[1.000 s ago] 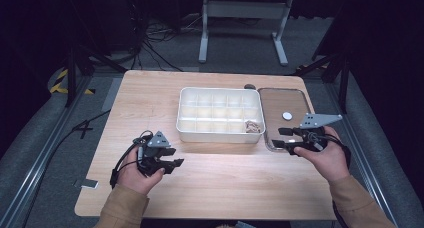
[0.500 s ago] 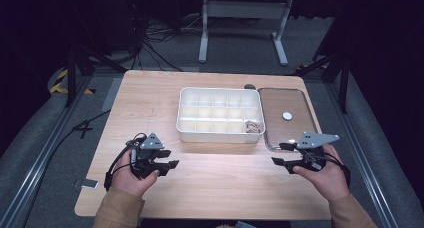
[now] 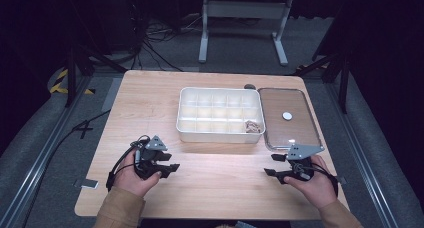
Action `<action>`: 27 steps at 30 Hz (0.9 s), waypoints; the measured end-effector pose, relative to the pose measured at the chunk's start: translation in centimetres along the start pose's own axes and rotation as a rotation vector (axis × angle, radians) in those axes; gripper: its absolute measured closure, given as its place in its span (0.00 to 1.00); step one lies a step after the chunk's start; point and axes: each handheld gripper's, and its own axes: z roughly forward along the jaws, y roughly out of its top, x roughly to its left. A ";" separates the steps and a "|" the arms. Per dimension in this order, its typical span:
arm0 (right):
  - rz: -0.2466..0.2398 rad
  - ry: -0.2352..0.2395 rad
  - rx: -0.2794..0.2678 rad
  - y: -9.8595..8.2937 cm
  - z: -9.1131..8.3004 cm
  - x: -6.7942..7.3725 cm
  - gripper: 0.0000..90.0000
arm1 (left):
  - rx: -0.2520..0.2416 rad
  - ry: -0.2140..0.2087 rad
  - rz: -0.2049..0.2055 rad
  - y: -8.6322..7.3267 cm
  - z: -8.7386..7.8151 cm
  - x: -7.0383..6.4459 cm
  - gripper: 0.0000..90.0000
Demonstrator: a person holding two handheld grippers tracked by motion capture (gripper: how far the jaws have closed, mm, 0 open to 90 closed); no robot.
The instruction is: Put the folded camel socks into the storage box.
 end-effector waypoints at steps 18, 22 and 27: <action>-0.060 0.055 0.023 -1.9 3.4 0.7 0.39 | 0.053 -0.032 0.026 -0.4 1.8 -0.1 0.54; -0.065 0.066 0.016 -2.2 3.9 0.7 0.34 | 0.057 -0.034 0.019 -0.5 1.9 0.0 0.54; -0.060 0.063 0.010 -2.3 3.8 0.7 0.34 | 0.053 -0.034 0.020 -0.5 2.0 0.0 0.53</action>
